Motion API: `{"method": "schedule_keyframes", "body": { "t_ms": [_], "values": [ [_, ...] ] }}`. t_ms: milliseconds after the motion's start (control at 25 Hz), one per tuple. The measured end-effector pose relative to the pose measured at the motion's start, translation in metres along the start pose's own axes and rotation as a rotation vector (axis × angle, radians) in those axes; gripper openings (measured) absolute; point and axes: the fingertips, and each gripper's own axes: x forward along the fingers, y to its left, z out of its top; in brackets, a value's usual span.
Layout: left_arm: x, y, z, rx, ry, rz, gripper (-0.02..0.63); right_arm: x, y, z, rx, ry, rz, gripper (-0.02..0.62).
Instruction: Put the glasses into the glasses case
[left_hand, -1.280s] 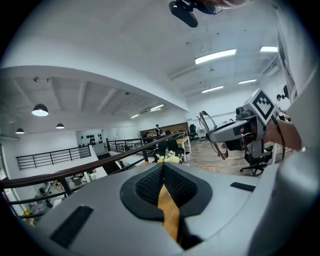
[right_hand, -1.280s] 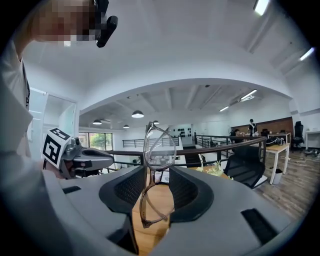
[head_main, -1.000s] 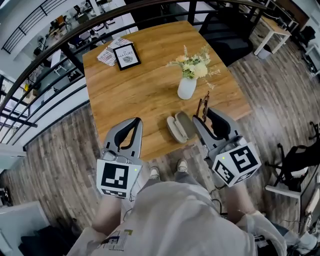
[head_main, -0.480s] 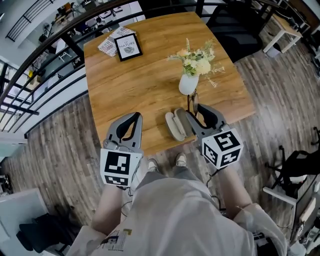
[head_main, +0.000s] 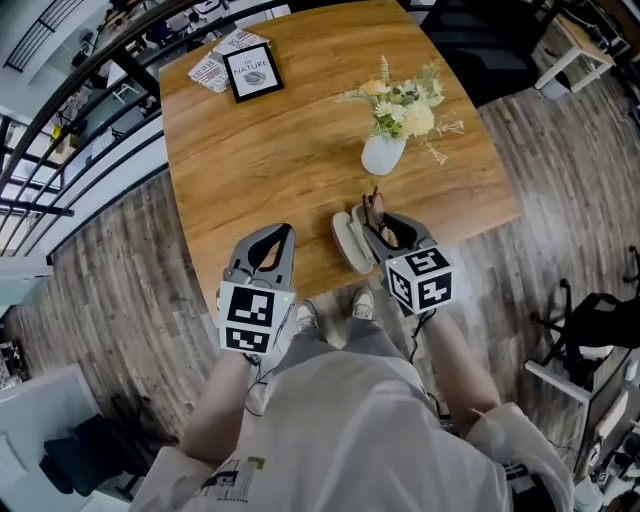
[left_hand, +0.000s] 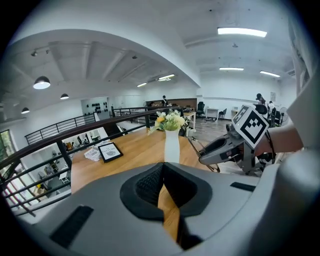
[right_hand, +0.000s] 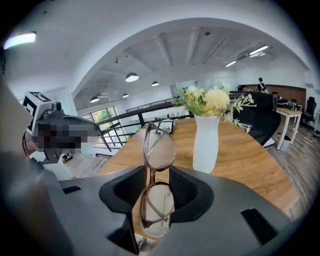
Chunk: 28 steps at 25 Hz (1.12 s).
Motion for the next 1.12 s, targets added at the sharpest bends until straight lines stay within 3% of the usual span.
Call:
{"method": "schedule_keyframes", "body": {
  "t_ms": [560, 720, 1120],
  "values": [
    [0.037, -0.008, -0.085, -0.082, 0.17, -0.073, 0.017, 0.089, 0.003, -0.11, 0.113, 0.28, 0.069, 0.176],
    [0.038, -0.006, -0.099, -0.097, 0.197, -0.079, 0.017, 0.103, -0.001, -0.132, 0.121, 0.34, 0.052, 0.179],
    [0.026, -0.006, -0.116, -0.123, 0.225, -0.07, 0.017, 0.116, -0.001, -0.144, 0.16, 0.356, 0.076, 0.199]
  ]
}}
